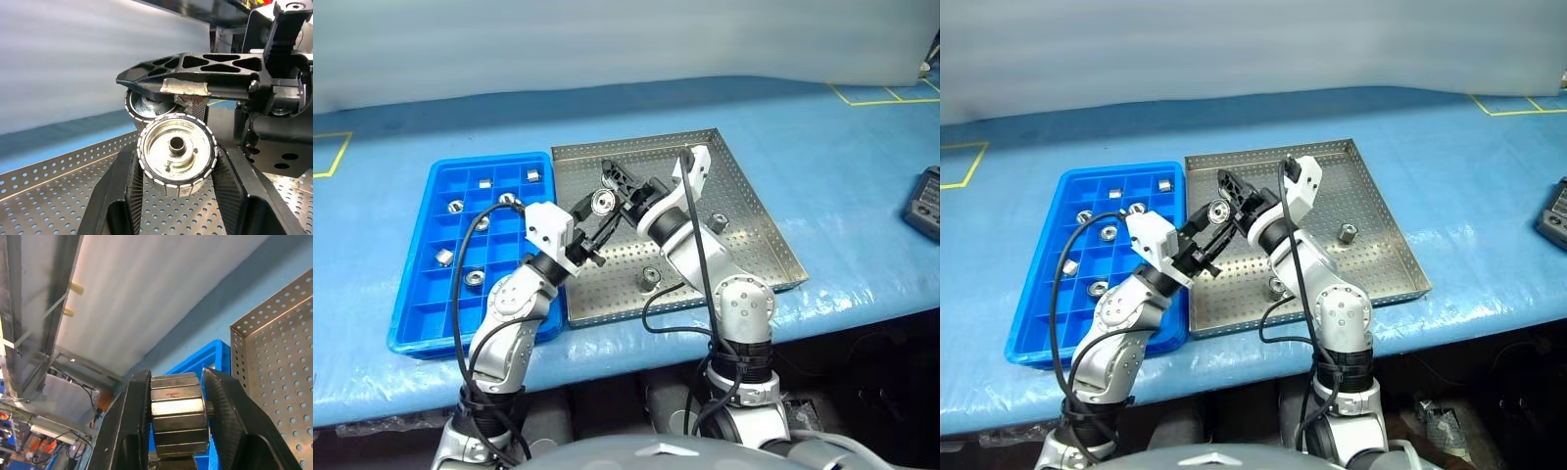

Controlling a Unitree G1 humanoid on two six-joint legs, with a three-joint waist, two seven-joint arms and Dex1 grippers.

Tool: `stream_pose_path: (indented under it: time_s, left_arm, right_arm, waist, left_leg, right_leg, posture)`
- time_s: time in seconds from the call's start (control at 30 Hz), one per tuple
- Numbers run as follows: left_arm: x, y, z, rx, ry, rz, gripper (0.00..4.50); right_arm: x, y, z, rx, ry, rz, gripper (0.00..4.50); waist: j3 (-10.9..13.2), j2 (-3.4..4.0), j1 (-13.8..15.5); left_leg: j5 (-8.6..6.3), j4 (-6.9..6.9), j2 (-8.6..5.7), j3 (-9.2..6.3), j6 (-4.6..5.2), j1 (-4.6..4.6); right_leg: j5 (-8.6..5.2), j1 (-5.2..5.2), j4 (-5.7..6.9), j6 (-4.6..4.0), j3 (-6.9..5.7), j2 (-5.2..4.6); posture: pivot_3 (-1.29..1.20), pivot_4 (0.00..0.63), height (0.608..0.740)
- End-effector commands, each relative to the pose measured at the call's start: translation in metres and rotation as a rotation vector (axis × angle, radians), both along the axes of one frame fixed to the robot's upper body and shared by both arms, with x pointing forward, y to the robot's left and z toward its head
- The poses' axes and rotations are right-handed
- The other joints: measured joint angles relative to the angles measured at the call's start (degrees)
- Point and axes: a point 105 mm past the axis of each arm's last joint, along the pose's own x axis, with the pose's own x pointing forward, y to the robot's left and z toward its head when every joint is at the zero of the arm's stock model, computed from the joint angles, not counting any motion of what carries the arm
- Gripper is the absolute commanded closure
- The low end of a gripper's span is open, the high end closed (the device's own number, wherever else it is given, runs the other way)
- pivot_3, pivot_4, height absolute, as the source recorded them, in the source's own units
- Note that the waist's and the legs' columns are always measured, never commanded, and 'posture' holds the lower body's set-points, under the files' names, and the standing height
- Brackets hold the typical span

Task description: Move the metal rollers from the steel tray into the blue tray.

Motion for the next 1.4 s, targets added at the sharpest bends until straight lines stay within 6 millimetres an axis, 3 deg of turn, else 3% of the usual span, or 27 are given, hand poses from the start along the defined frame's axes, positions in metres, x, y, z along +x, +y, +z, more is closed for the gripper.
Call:
stream_pose_path:
  time_s: [0.03,0.73,1.13,1.4]
  left_arm:
    - [0.001,0.023,0.012,-0.029,-0.077,0.119,2.80]
    - [0.005,0.034,0.017,-0.093,-0.132,0.214,2.80]
    - [-0.003,0.039,0.029,-0.213,-0.111,0.179,2.80]
    - [-0.015,0.041,0.031,-0.298,-0.041,0.059,2.80]
  right_arm:
    - [0.013,-0.041,0.013,0.206,0.041,-0.193,3.20]
    - [0.018,-0.051,0.008,0.515,0.223,-0.191,3.20]
    - [0.022,-0.070,0.006,0.225,0.083,-0.328,3.20]
    - [0.025,-0.076,0.001,0.219,0.091,-0.367,3.20]
  waist:
    - [0.00,0.00,-0.01]
    - [0.00,0.02,-0.10]
    - [-0.01,0.05,0.09]
    - [0.04,0.14,0.45]
  left_leg:
    - [0.00,0.00,0.00,0.00,0.00,0.00]
    - [0.00,0.00,0.00,-0.01,0.01,-0.04]
    - [0.00,0.00,0.00,-0.01,0.01,-0.04]
    - [0.00,0.01,0.00,-0.04,0.01,-0.09]
  right_leg:
    - [0.00,0.00,0.00,0.00,0.00,0.00]
    - [0.00,0.00,-0.04,0.00,0.00,0.00]
    - [0.00,0.00,-0.04,0.00,0.00,0.00]
    - [0.00,-0.02,-0.10,0.00,-0.05,0.00]
  posture:
    - [-0.15,0.150,0.740]
    - [-0.15,0.150,0.740]
    - [-0.14,0.150,0.740]
    - [-0.14,0.150,0.740]
